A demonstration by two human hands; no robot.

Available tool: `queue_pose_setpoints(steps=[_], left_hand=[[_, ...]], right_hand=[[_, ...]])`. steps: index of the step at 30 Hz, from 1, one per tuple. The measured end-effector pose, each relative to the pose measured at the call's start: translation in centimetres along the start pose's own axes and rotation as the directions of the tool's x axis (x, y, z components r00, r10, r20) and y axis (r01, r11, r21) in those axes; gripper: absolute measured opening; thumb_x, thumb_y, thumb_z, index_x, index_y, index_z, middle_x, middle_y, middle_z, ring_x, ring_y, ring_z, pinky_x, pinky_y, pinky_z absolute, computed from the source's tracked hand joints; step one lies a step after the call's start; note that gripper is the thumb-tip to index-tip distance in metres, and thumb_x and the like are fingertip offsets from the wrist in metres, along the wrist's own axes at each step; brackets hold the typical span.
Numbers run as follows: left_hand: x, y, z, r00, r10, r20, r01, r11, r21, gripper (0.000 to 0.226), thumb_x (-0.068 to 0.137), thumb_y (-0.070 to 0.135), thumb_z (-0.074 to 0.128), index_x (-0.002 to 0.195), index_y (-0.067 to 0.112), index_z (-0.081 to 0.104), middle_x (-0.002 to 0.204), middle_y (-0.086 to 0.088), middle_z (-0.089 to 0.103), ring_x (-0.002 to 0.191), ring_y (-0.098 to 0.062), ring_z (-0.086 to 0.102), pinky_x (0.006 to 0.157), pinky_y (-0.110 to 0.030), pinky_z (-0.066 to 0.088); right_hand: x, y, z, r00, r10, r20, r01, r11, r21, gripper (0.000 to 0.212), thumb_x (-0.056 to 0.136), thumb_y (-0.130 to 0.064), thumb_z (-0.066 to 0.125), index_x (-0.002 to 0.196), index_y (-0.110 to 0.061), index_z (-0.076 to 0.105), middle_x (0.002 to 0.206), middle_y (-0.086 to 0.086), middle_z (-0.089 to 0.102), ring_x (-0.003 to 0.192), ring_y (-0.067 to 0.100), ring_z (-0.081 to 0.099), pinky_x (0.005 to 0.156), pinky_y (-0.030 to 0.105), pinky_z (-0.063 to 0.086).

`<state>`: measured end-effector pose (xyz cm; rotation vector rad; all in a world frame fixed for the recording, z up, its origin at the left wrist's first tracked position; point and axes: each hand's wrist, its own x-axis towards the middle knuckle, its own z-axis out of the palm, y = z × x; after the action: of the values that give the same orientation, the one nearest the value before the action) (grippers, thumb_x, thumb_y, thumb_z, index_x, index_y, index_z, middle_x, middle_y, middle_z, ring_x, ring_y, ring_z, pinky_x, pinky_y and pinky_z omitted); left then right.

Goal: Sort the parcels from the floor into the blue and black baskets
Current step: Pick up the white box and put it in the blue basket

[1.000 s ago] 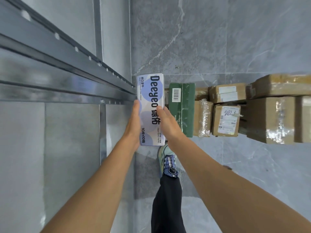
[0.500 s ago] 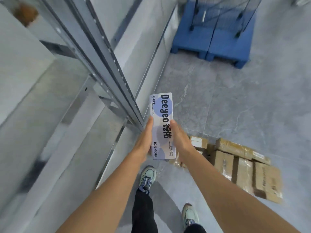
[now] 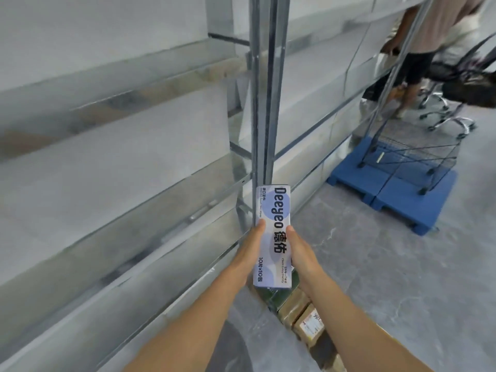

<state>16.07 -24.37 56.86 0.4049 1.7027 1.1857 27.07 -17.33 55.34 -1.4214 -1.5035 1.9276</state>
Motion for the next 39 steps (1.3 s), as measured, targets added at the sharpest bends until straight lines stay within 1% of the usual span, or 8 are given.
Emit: queue_pose_setpoints(steps=[3, 10, 15, 19, 28, 35, 38, 39], left_hand=[[-3.7, 0.0, -3.0, 0.998, 0.039, -0.039, -0.040, 0.999, -0.022, 0.050, 0.108, 0.059, 0.031, 0.133, 0.032, 0.064, 0.108, 0.005, 0.078, 0.086, -0.006, 0.073, 0.059, -0.017, 0.051], [-13.1, -2.6, -11.6, 0.982, 0.066, -0.175, -0.084, 0.992, -0.096, 0.050, 0.105, 0.066, 0.036, 0.141, 0.038, 0.057, 0.119, 0.011, 0.076, 0.098, -0.004, 0.074, 0.071, -0.023, 0.051], [-20.9, -5.3, -17.2, 0.956, 0.110, -0.273, -0.148, 0.981, -0.122, 0.048, 0.108, 0.059, 0.035, 0.144, 0.034, 0.054, 0.118, 0.014, 0.073, 0.081, 0.009, 0.071, 0.056, -0.011, 0.050], [-26.1, -7.6, -21.2, 0.911, 0.093, -0.401, -0.173, 0.971, -0.167, 0.048, 0.110, 0.053, 0.034, 0.143, 0.025, 0.054, 0.107, 0.012, 0.071, 0.069, 0.009, 0.070, 0.049, -0.009, 0.049], [-35.6, -12.3, -27.2, 0.728, -0.067, -0.682, -0.210, 0.926, -0.315, 0.051, 0.108, 0.063, 0.030, 0.141, 0.033, 0.055, 0.115, 0.011, 0.072, 0.093, 0.000, 0.068, 0.065, -0.018, 0.047], [-42.9, -15.9, -28.0, 0.514, -0.216, -0.830, -0.270, 0.878, -0.396, 0.051, 0.108, 0.063, 0.028, 0.140, 0.037, 0.058, 0.118, 0.011, 0.073, 0.097, -0.001, 0.069, 0.072, -0.022, 0.048], [-45.9, -17.8, -27.8, 0.394, -0.271, -0.879, -0.317, 0.857, -0.406, 0.045, 0.109, 0.060, 0.027, 0.135, 0.040, 0.059, 0.111, 0.013, 0.074, 0.092, 0.002, 0.068, 0.080, -0.024, 0.053], [-46.9, -18.4, -27.6, 0.367, -0.282, -0.886, -0.333, 0.850, -0.408, 0.045, 0.111, 0.056, 0.025, 0.134, 0.037, 0.059, 0.109, 0.013, 0.073, 0.087, 0.004, 0.068, 0.076, -0.021, 0.054]], right_hand=[[-3.0, -1.2, 2.7, 0.998, -0.052, 0.039, 0.053, 0.998, -0.043, 0.043, 0.113, -0.047, 0.034, 0.120, -0.022, 0.068, 0.109, 0.005, 0.078, 0.095, 0.020, 0.074, 0.069, 0.028, 0.050], [-10.7, -1.0, 11.1, 0.973, -0.108, 0.203, 0.134, 0.984, -0.116, 0.041, 0.114, -0.045, 0.031, 0.119, -0.024, 0.065, 0.109, 0.005, 0.076, 0.097, 0.021, 0.071, 0.073, 0.032, 0.050], [-15.9, 0.3, 17.6, 0.936, -0.151, 0.317, 0.214, 0.961, -0.174, 0.040, 0.113, -0.048, 0.033, 0.120, -0.027, 0.066, 0.115, 0.004, 0.076, 0.102, 0.021, 0.072, 0.082, 0.035, 0.054], [-19.8, 1.1, 22.7, 0.882, -0.103, 0.459, 0.220, 0.953, -0.209, 0.042, 0.113, -0.046, 0.032, 0.118, -0.027, 0.069, 0.108, 0.001, 0.079, 0.100, 0.019, 0.073, 0.072, 0.032, 0.050], [-25.8, 3.3, 32.9, 0.682, -0.001, 0.731, 0.310, 0.906, -0.289, 0.042, 0.113, -0.045, 0.032, 0.118, -0.028, 0.070, 0.107, 0.000, 0.079, 0.100, 0.019, 0.073, 0.074, 0.033, 0.052], [-30.9, 5.9, 38.9, 0.455, 0.139, 0.880, 0.407, 0.846, -0.344, 0.041, 0.113, -0.041, 0.036, 0.117, -0.019, 0.071, 0.102, 0.002, 0.080, 0.090, 0.015, 0.074, 0.069, 0.031, 0.050], [-33.7, 7.7, 40.6, 0.351, 0.189, 0.917, 0.451, 0.824, -0.343, 0.040, 0.113, -0.039, 0.037, 0.122, -0.019, 0.070, 0.103, 0.000, 0.081, 0.097, 0.018, 0.075, 0.074, 0.033, 0.052], [-34.6, 8.4, 41.1, 0.314, 0.213, 0.925, 0.461, 0.818, -0.344, 0.040, 0.113, -0.040, 0.036, 0.121, -0.021, 0.070, 0.104, -0.001, 0.081, 0.099, 0.018, 0.075, 0.075, 0.034, 0.052]])
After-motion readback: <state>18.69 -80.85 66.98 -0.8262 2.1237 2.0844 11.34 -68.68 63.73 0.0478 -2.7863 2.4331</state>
